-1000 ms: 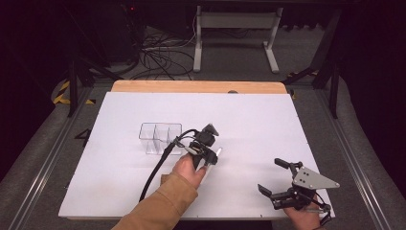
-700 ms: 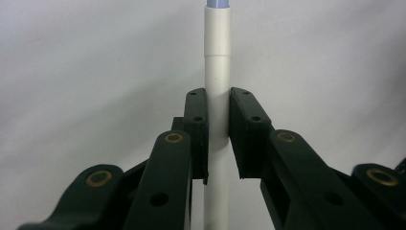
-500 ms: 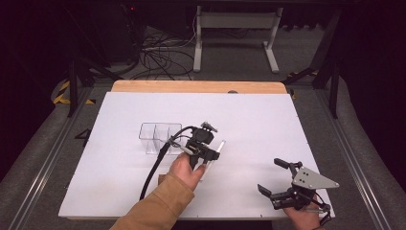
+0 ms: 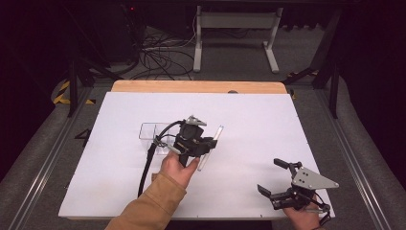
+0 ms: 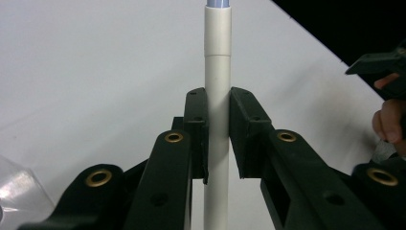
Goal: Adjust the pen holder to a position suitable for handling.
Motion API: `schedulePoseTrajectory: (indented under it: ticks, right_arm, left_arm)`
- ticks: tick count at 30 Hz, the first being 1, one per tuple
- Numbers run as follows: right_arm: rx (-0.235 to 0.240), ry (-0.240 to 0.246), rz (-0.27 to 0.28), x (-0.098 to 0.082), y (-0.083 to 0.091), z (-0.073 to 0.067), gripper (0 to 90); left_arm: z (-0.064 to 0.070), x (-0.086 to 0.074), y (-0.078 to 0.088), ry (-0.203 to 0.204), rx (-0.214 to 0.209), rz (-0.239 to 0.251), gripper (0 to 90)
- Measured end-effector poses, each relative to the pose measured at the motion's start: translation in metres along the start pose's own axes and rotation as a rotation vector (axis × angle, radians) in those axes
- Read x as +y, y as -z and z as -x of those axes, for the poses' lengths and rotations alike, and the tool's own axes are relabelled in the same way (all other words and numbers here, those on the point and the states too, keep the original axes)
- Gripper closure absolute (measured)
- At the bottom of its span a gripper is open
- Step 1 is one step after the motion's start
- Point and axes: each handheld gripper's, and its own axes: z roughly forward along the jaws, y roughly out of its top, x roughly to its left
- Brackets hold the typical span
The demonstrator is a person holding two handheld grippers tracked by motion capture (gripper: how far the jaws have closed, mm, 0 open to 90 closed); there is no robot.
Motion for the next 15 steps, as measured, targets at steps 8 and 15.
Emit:
schedulePoseTrajectory:
  ticks: [8,15]
  right_arm:
    - [0.001,0.000,0.000,0.000,0.000,0.000,0.2]
    - [0.002,0.000,0.000,0.000,0.000,-0.001,0.2]
  left_arm:
    - [0.000,-0.003,0.017,-0.058,-0.022,0.145,78.5]
    - [-0.006,-0.004,0.028,-0.097,-0.037,0.246,78.5]
